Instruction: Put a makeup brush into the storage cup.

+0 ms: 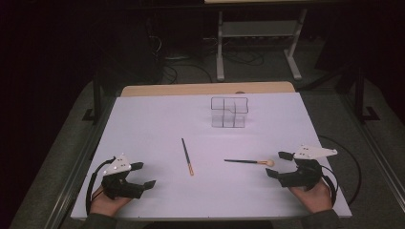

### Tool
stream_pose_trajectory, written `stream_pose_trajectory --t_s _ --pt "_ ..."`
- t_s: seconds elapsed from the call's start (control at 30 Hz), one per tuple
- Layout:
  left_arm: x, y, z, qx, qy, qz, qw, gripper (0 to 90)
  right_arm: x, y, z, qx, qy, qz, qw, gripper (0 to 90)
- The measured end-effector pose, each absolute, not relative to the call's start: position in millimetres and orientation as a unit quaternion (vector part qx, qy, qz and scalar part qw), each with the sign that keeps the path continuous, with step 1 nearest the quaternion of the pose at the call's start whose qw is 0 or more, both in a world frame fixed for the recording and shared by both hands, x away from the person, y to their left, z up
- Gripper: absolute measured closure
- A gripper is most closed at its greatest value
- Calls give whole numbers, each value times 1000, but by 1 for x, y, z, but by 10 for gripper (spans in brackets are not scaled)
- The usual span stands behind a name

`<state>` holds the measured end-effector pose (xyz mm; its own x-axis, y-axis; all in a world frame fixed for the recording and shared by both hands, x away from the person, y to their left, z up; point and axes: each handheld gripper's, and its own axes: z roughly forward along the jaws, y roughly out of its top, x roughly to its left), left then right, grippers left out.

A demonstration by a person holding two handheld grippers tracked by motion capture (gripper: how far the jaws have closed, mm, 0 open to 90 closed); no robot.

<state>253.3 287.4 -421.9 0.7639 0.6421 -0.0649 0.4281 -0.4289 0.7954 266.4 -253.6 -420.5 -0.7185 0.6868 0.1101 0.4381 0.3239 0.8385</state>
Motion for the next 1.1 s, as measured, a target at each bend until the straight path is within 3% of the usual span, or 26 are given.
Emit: stream_pose_trajectory --t_s 1.1 --pt "253 291 -420 829 328 125 436 168 270 -239 -417 343 817 449 113 157"
